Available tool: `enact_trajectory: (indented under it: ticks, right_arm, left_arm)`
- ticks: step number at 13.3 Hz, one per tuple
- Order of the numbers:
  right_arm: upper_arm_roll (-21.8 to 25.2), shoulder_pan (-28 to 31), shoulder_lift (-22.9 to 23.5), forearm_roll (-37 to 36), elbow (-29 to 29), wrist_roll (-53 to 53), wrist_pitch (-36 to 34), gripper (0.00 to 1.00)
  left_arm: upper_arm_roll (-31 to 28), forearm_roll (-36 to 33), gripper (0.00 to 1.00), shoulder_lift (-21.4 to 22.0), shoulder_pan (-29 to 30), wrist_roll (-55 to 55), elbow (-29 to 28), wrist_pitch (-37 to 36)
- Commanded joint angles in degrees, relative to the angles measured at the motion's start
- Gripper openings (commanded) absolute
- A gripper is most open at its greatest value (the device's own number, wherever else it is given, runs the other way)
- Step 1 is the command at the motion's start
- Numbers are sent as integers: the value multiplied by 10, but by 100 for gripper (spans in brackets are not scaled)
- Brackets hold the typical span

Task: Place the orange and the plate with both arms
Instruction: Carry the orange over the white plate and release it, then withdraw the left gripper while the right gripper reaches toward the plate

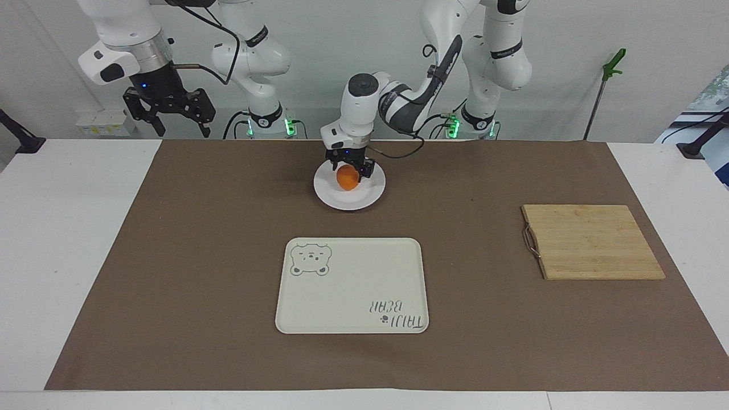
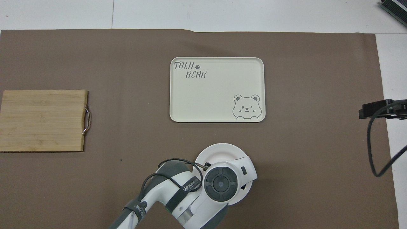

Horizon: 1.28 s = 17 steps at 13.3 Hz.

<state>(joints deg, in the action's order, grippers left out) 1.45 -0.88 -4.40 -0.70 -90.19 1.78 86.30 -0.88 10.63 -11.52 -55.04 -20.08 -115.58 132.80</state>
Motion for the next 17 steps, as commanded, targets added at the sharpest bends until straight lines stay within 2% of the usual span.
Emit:
enact_trajectory:
  ticks: [1,3,6,8,12,14,17]
  right_arm:
    - [-2,4,6,-3,12,-12,-9,100]
    - [-2,4,6,-3,12,-12,-9,100]
    - [-2,4,6,-3,12,-12,-9,100]
    - [-2,4,6,-3,12,-12,-9,100]
    - [-1,4,4,-13,9,-20,-15,100]
    - [-1,7,-3,-3,-14,-20,8,100]
    - [-2,6,-3,45,-64,-20,35,100]
  left_arm:
    - [0,9,100,68,52,12,-5,-66]
    - [-2,2,100,108,96,32,-4,-111]
    - [-2,-19,100,177,199,139,10,-210]
    - [-2,-60,100,180,260,169,51,-251]
    - [-2,-76,100,175,351,176,126,-296]
    - [-2,-76,100,171,398,208,194,-370]
    - [-3,-76,100,165,446,285,244,-429]
